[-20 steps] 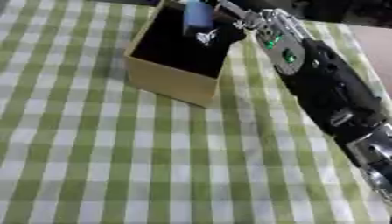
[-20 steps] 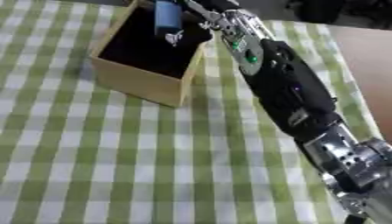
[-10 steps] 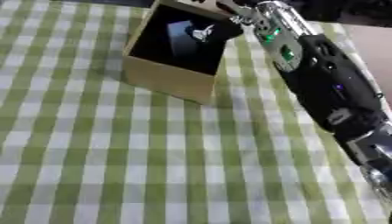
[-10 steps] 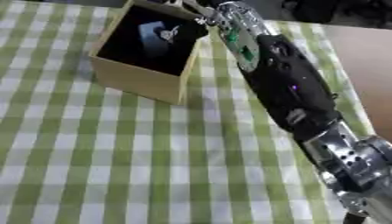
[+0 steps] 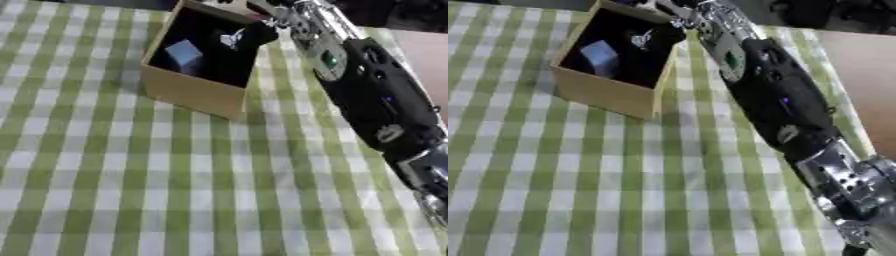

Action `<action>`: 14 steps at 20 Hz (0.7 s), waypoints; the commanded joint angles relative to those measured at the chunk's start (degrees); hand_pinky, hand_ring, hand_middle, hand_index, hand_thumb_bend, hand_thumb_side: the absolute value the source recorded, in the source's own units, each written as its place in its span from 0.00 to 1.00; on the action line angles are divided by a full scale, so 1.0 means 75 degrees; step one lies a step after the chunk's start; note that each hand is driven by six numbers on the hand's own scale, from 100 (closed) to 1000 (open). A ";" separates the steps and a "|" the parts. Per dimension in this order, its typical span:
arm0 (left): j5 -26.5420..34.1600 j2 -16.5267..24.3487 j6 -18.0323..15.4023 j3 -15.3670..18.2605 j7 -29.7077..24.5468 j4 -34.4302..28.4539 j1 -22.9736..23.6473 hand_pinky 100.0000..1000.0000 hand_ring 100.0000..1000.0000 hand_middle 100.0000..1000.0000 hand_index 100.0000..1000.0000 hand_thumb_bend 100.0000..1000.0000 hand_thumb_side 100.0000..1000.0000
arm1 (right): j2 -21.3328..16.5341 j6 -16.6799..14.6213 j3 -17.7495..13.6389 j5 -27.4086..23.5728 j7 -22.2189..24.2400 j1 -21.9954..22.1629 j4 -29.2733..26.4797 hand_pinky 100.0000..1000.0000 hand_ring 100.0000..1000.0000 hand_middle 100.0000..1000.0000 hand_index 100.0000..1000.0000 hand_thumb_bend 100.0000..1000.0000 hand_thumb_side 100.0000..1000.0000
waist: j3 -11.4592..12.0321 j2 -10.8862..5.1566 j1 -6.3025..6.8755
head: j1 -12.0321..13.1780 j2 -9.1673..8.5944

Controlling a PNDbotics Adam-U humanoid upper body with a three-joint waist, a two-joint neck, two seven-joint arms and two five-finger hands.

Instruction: Pick up objects on the table and place them in the box.

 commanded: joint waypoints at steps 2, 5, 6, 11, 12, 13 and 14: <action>0.0025 0.0042 0.0021 0.0088 -0.0008 -0.0140 -0.0017 0.63 0.63 0.59 0.67 0.11 0.59 | -0.0268 0.0100 -0.0141 -0.0240 -0.0077 -0.0198 -0.0396 0.83 0.88 0.75 0.85 0.18 0.56 | -0.0035 -0.0280 0.0082 | 0.0036 0.0021; 0.0022 0.0042 0.0025 0.0099 -0.0006 -0.0140 -0.0010 0.63 0.63 0.59 0.67 0.11 0.59 | -0.0352 0.0172 -0.0176 -0.0565 -0.0106 -0.0186 -0.0643 0.82 0.88 0.74 0.85 0.16 0.57 | -0.0074 -0.0325 0.0103 | 0.0085 0.0027; 0.0020 0.0044 0.0027 0.0101 -0.0009 -0.0140 -0.0009 0.63 0.63 0.59 0.67 0.11 0.59 | -0.0390 0.0196 -0.0176 -0.0649 -0.0099 -0.0181 -0.0722 0.82 0.87 0.74 0.85 0.16 0.57 | -0.0090 -0.0342 0.0112 | 0.0105 0.0025; 0.0018 0.0045 0.0031 0.0111 -0.0026 -0.0140 -0.0017 0.63 0.63 0.59 0.67 0.11 0.59 | -0.0498 0.0274 -0.0128 -0.0847 -0.0033 -0.0108 -0.0932 0.81 0.86 0.72 0.82 0.10 0.58 | -0.0137 -0.0398 0.0149 | 0.0126 -0.0014; 0.0016 0.0042 0.0033 0.0115 -0.0029 -0.0140 -0.0012 0.63 0.63 0.59 0.67 0.11 0.59 | -0.0518 0.0300 -0.0145 -0.0921 -0.0084 -0.0082 -0.1001 0.81 0.86 0.71 0.81 0.07 0.58 | -0.0145 -0.0405 0.0155 | 0.0126 -0.0012; 0.0015 0.0037 0.0037 0.0122 -0.0027 -0.0140 -0.0002 0.63 0.63 0.59 0.67 0.11 0.59 | -0.0554 0.0357 -0.0171 -0.1015 -0.0176 -0.0047 -0.1118 0.79 0.85 0.68 0.79 0.02 0.57 | -0.0155 -0.0411 0.0162 | 0.0132 -0.0007; 0.0013 0.0031 0.0041 0.0130 -0.0022 -0.0140 0.0005 0.63 0.63 0.59 0.67 0.11 0.59 | -0.0598 0.0424 -0.0207 -0.1167 -0.0296 0.0005 -0.1304 0.78 0.84 0.66 0.78 0.00 0.57 | -0.0169 -0.0416 0.0171 | 0.0144 -0.0003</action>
